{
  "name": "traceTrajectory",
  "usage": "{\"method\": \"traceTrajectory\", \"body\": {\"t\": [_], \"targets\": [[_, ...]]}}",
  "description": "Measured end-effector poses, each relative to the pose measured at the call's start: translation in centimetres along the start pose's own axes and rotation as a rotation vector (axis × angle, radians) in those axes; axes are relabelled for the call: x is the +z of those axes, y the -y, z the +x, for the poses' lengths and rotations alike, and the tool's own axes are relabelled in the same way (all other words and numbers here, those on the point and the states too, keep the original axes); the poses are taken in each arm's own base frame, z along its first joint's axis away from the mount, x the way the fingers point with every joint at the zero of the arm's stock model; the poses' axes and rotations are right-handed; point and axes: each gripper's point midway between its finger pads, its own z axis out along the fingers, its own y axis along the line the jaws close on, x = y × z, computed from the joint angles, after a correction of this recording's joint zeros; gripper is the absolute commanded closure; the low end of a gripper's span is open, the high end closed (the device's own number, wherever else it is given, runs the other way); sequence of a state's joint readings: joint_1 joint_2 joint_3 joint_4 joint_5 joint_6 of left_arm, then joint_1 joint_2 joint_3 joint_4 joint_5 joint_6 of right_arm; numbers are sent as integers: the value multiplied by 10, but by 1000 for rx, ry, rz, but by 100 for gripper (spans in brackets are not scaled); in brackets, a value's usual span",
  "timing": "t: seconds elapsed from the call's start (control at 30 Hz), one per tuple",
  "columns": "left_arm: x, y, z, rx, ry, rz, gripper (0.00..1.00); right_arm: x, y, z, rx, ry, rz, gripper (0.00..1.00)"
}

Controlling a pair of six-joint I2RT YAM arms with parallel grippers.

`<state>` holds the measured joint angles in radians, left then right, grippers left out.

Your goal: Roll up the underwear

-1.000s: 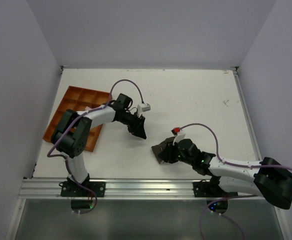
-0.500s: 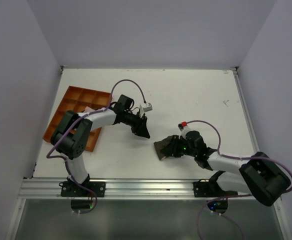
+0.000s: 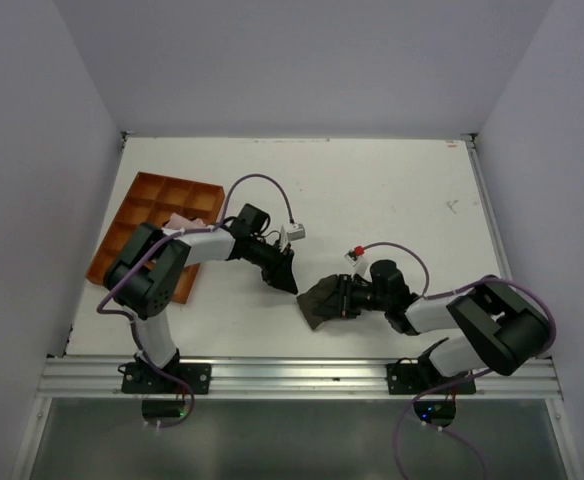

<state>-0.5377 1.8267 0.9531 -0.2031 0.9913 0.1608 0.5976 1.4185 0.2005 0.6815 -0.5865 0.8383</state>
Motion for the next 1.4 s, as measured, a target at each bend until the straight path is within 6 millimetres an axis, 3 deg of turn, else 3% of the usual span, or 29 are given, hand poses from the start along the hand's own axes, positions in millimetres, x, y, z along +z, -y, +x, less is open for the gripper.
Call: {"method": "traceTrajectory", "body": {"t": [0.77,0.97,1.07,1.13,1.4], "targets": [[19,29,8,93,-47,105,66,8,-2,16,88,-123,-61,98],[19,26,13,92,-67,84,63,9,-1,17,94,-140,-49,99],[15,23,11,82,-57,53,61,8,-1,16,85,-144,-41,99],[8,17,6,78,-43,19,54,6,-1,16,75,-146,-31,99],[-12,13,-6,85,-30,-69,55,7,-2,9,31,-188,22,99]]}}
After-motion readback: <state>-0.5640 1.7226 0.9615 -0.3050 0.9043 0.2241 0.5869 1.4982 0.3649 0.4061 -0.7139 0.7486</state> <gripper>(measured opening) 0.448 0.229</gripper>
